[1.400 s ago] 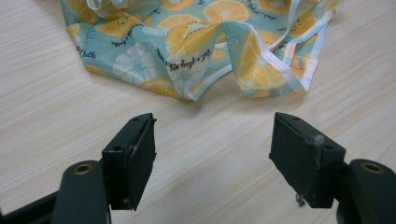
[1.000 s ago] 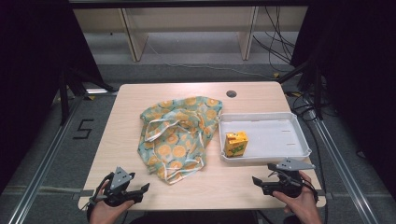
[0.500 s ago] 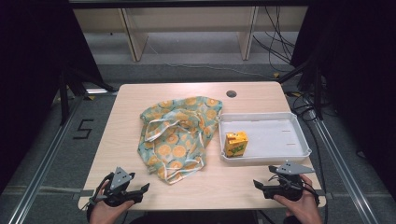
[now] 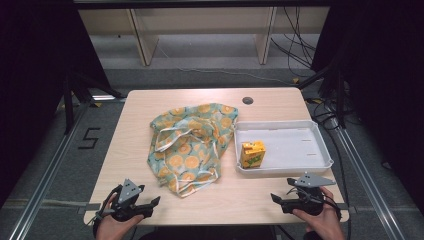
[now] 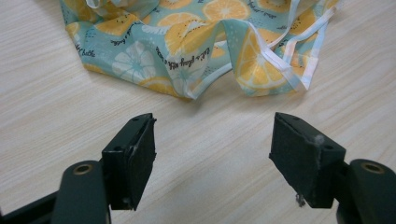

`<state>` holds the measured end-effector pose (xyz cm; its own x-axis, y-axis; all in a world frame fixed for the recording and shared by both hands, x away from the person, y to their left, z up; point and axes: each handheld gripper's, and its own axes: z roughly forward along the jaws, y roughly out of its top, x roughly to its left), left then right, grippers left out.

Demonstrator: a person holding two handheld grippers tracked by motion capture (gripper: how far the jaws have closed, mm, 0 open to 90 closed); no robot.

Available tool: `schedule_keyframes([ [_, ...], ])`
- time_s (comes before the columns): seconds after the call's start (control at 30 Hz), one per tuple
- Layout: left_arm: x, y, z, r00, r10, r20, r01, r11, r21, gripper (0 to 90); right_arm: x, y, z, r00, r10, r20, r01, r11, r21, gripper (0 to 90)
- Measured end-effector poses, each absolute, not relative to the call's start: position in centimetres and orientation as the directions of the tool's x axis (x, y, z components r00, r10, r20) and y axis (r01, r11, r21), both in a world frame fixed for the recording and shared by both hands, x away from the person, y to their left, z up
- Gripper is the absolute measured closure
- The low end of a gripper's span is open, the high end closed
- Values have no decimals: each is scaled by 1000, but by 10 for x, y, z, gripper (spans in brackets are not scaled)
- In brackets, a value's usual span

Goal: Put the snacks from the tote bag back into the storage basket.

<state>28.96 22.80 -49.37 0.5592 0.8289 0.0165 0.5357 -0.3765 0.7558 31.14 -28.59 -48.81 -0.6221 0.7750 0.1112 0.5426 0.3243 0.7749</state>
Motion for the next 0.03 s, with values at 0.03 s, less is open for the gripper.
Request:
schedule_keyframes([
  [0.03, 290, 228, -494, 557, 830, 14, 536, -372, 758, 306, 311, -286, -488, -618, 780, 102, 543, 328, 773, 168],
])
